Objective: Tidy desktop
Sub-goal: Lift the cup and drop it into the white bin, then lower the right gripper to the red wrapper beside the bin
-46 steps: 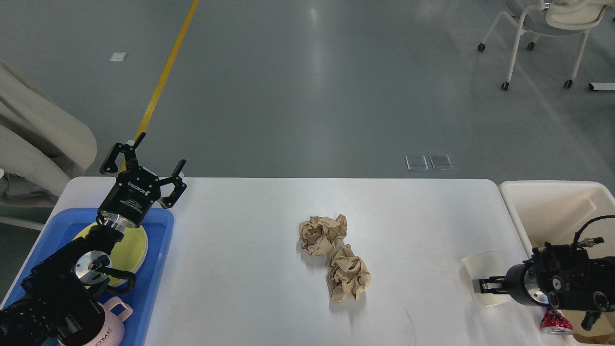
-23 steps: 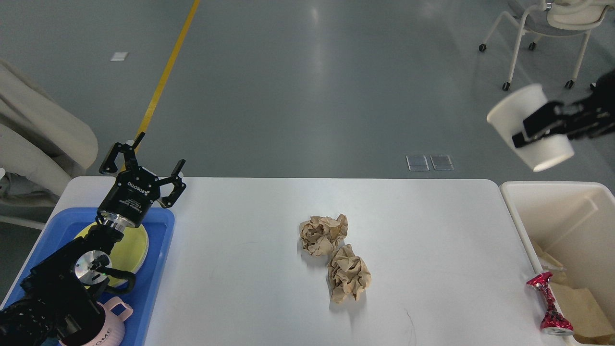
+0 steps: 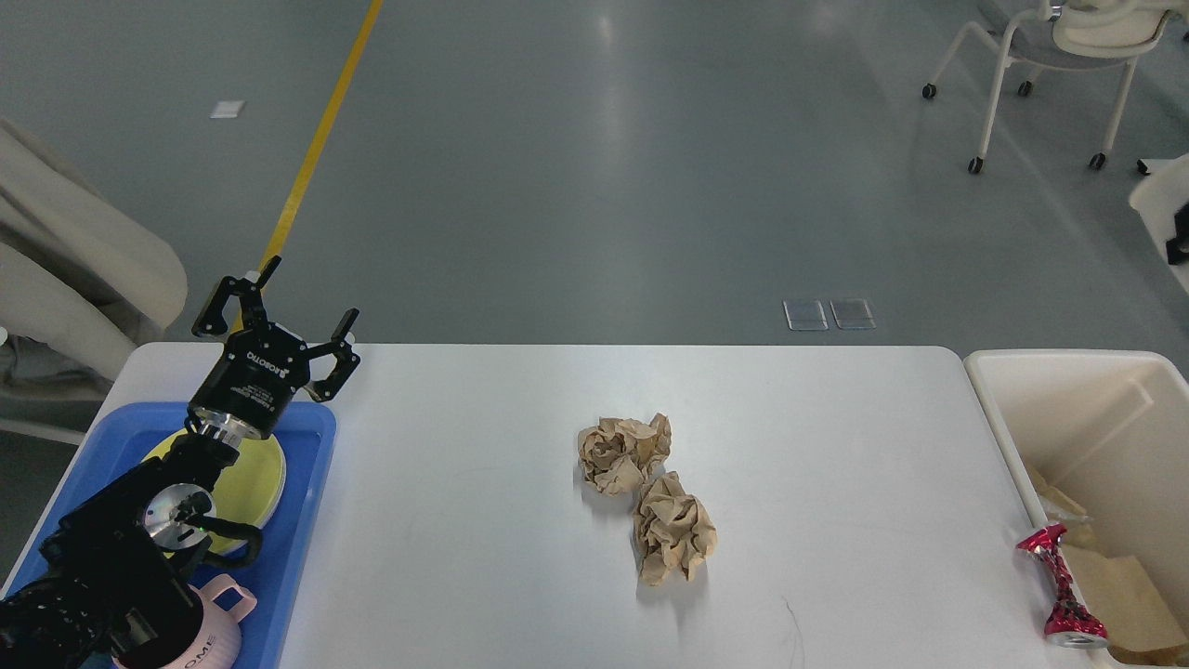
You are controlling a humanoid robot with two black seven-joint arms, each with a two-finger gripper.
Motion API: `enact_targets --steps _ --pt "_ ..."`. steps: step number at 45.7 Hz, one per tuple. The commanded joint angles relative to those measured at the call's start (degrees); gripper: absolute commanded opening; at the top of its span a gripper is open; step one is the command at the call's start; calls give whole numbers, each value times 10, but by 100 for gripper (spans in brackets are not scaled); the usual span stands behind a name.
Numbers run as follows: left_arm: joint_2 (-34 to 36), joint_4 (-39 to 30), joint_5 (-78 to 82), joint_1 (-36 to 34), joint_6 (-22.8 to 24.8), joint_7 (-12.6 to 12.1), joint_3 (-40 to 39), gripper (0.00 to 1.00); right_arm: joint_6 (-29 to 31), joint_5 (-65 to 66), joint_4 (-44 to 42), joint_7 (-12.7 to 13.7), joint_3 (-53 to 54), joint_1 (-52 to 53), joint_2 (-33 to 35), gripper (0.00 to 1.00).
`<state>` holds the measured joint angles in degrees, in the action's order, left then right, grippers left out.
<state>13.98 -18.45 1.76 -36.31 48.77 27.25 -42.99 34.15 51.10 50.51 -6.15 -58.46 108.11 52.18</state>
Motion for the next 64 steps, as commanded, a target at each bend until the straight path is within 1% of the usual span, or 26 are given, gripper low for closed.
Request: enact_targets --steps 1,4,7,9,12,17,18,20,21,22,23,38,44,47,50,53,57,62,64 --pt "0 0 0 0 0 0 0 100 -176 -22 -168 -25 12 -277 -65 0" --pt "-1 0 0 0 0 0 0 100 -225 -70 -232 -24 30 -399 -106 0" --pt "-1 0 0 0 0 0 0 100 -260 -136 -291 -19 42 -502 -142 0" --pt "-1 0 0 0 0 0 0 100 -283 -179 -344 -14 48 -564 -188 0" --pt "-1 0 0 0 0 0 0 100 -293 -198 -380 -6 49 -604 -213 0" --pt "-1 0 0 0 0 0 0 100 -295 -199 -385 -3 49 -618 -219 0" --pt "-1 0 0 0 0 0 0 100 -297 -198 -385 -3 49 -619 -219 5" --pt "-1 0 0 0 0 0 0 100 -300 -198 -385 -3 49 -625 -219 25" --pt "-1 0 0 0 0 0 0 100 -300 -199 -385 -3 49 -628 -219 44" --pt "-1 0 0 0 0 0 0 100 -301 -201 -385 -3 49 -629 -219 78" --pt "-1 0 0 0 0 0 0 100 -302 -204 -384 -3 50 -630 -219 100" --pt "-1 0 0 0 0 0 0 100 -297 -204 -385 -4 49 -615 -206 100" --pt "-1 0 0 0 0 0 0 100 -292 -199 -373 -7 50 -585 -195 100" --pt "-1 0 0 0 0 0 0 100 -291 -196 -355 -8 43 -553 -190 100" --pt "-1 0 0 0 0 0 0 100 -288 -184 -334 -8 35 -509 -171 100" --pt "-1 0 0 0 0 0 0 100 -275 -152 -296 -10 20 -433 -150 100" --pt "-1 0 0 0 0 0 0 100 -225 -109 -207 -19 -20 -282 -119 100" --pt "0 0 0 0 0 0 0 100 -165 -73 -27 -24 -100 -46 -87 100" --pt "-1 0 0 0 0 0 0 100 -129 -65 52 -24 -140 56 -83 100"
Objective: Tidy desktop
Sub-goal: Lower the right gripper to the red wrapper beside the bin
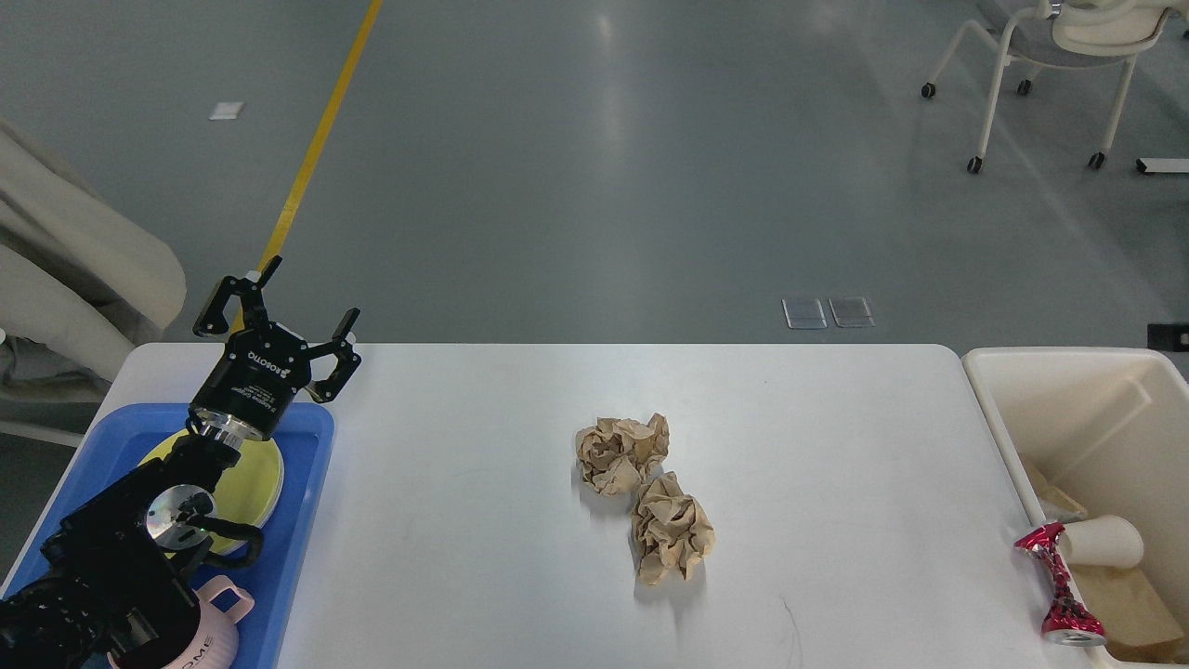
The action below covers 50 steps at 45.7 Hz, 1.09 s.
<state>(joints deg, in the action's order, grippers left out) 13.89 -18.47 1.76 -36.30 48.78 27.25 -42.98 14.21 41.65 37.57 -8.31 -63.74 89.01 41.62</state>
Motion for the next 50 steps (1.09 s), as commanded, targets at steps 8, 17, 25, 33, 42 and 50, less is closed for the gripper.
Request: enact_targets --steps 8,17,25,33,42,50 --pt "1 0 0 0 0 0 -1 100 264 29 415 -3 -97 536 6 100" --pt "1 0 0 0 0 0 -1 100 408 -31 512 -3 44 617 28 100" --pt "1 0 0 0 0 0 -1 100 408 -55 540 7 47 594 72 100" --pt "1 0 0 0 0 0 0 100 408 91 520 8 18 411 130 100" --pt "1 0 0 0 0 0 0 100 201 242 449 19 44 103 184 100" --pt "1 0 0 0 0 0 0 100 39 229 321 53 133 -119 132 100"
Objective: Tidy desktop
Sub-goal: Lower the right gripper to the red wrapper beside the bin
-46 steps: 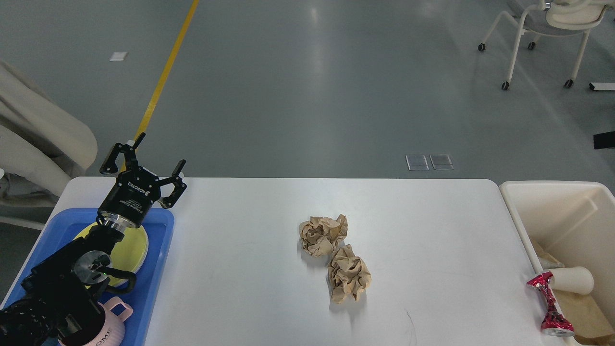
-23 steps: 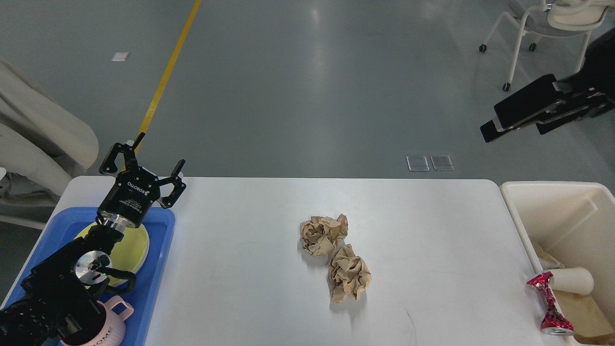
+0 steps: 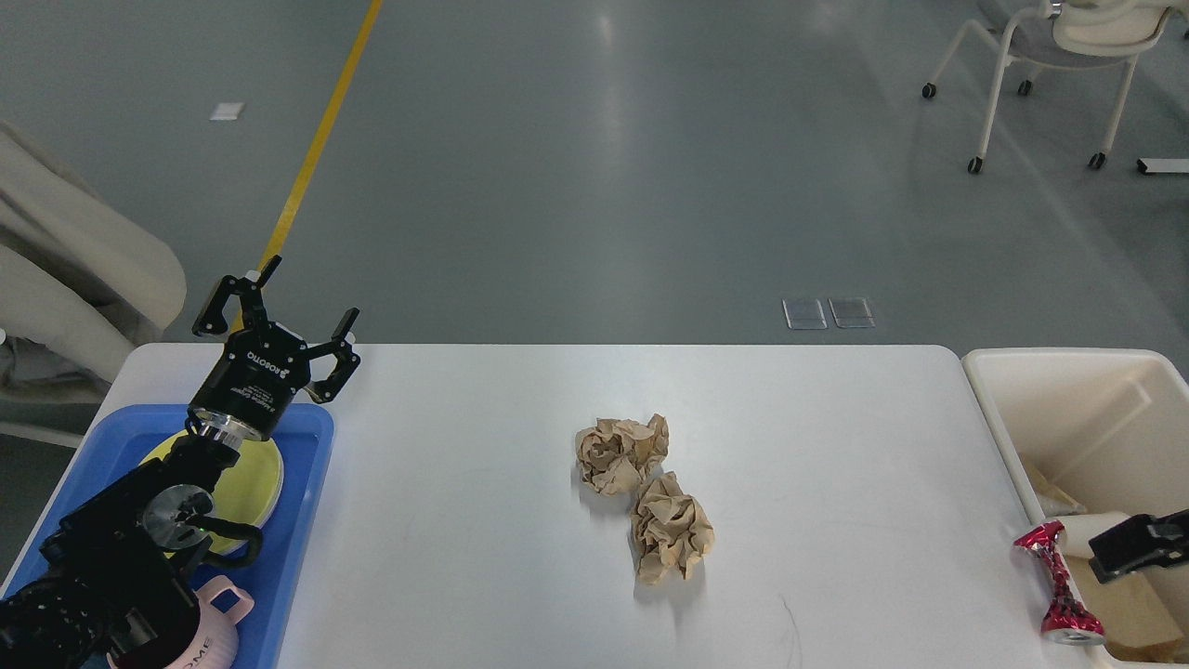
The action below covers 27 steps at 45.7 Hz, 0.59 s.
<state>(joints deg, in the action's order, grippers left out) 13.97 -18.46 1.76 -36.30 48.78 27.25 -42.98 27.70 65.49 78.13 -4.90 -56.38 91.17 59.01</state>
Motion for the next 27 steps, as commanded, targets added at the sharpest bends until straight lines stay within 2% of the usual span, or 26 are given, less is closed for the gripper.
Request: enact_targets --steps 1,4,10,18,27 --pt "-1 0 0 0 0 0 0 100 -108 -16 -104 19 75 -170 -54 100" --pt "-1 0 0 0 0 0 0 100 -138 -41 -162 19 122 -241 -81 100" --pt "-1 0 0 0 0 0 0 100 -155 -59 -230 18 188 -319 -126 100" --pt "-1 0 0 0 0 0 0 100 -162 -60 -263 19 207 -347 -151 100" --pt "-1 0 0 0 0 0 0 100 -195 -61 -313 19 207 -384 -174 100"
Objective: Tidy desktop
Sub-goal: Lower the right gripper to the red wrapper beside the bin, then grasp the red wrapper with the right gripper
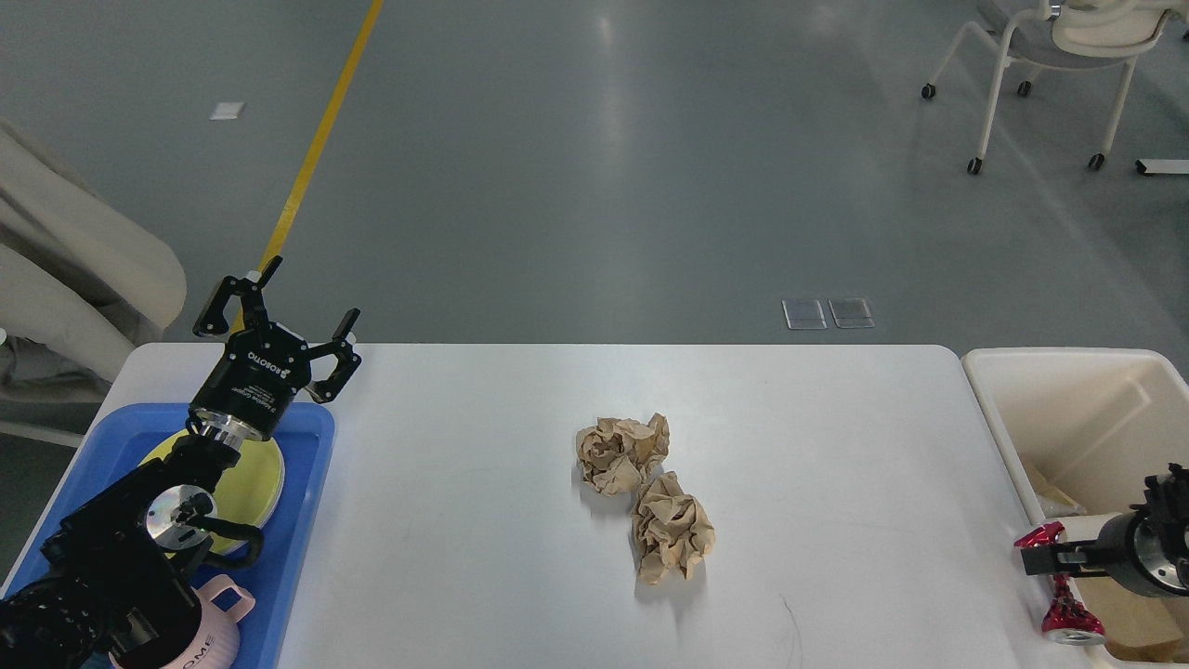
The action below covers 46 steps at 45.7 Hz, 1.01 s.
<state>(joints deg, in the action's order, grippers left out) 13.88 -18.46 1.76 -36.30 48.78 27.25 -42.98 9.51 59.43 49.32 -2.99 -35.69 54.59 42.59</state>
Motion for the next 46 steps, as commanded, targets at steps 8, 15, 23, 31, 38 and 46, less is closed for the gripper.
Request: enact_targets --steps 8,15,23,31,38,46 --pt "0 0 0 0 0 0 0 100 -50 0 -30 -5 0 -42 -13 68" --pt "0 0 0 0 0 0 0 100 -55 0 -29 -7 0 -48 -14 38" --pt "0 0 0 0 0 0 0 100 -57 0 -30 -7 2 -53 -22 0" --pt "0 0 0 0 0 0 0 100 -57 -13 -29 -7 5 -53 -22 0" --pt "0 0 0 0 0 0 0 100 -57 -17 -21 -7 6 -43 -23 0" --pt "0 0 0 0 0 0 0 100 -41 -23 16 -8 4 50 36 0"
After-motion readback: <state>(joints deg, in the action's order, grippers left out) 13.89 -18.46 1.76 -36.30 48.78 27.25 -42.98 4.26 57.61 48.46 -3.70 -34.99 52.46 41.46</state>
